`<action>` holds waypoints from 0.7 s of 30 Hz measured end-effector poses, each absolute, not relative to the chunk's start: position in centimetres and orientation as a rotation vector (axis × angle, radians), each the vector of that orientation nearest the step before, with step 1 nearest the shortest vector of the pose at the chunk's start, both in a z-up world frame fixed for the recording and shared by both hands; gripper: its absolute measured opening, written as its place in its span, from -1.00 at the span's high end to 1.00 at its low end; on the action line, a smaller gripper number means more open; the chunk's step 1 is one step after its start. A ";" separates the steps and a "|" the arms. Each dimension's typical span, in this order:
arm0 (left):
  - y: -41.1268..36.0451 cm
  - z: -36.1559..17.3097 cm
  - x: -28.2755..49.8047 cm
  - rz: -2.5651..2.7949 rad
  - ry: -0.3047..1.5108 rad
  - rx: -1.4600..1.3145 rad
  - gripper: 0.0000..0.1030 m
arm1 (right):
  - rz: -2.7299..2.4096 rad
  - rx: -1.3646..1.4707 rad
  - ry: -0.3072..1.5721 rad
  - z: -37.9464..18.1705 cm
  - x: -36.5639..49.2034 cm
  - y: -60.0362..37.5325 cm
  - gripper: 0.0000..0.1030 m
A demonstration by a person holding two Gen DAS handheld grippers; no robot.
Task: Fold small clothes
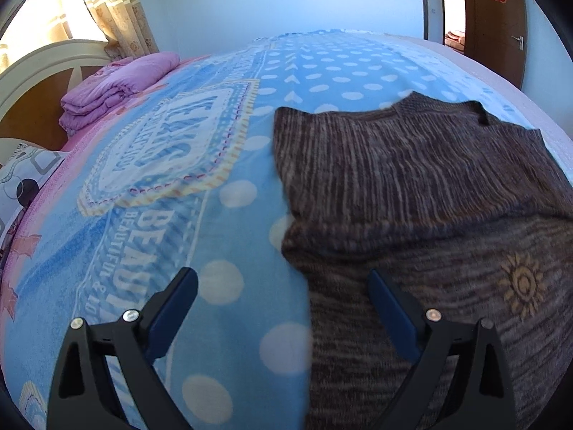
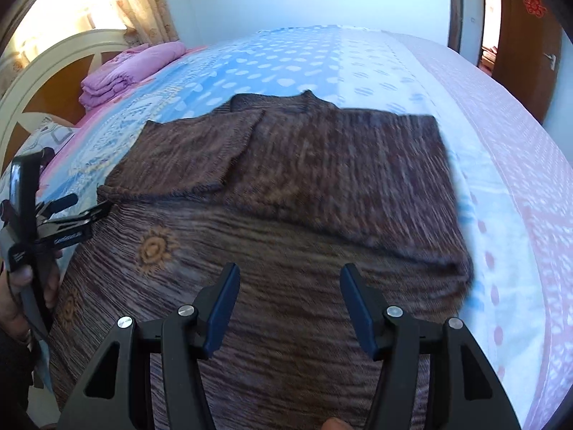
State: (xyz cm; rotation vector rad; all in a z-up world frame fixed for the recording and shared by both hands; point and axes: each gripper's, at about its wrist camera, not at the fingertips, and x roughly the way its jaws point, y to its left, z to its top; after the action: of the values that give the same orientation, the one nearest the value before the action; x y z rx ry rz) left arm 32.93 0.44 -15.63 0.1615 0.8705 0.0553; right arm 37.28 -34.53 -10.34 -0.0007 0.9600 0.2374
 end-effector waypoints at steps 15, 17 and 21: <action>1.3 -14.9 24.2 -0.022 0.878 0.140 -0.88 | 0.290 -0.041 0.986 -12.9 35.5 -35.7 -0.75; 1.7 -14.7 23.0 -0.026 0.879 0.137 -0.88 | 0.276 -0.063 0.968 -12.7 35.2 -35.3 -0.75; 2.1 -14.3 20.8 -0.041 0.881 0.125 -0.88 | 0.287 0.012 0.961 -11.8 34.3 -35.9 -0.75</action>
State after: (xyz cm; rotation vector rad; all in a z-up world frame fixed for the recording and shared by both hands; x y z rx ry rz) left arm 20.84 2.15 -14.32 0.1247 0.8807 -0.0406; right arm 34.34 -35.86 -11.85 0.0120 0.9612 0.2873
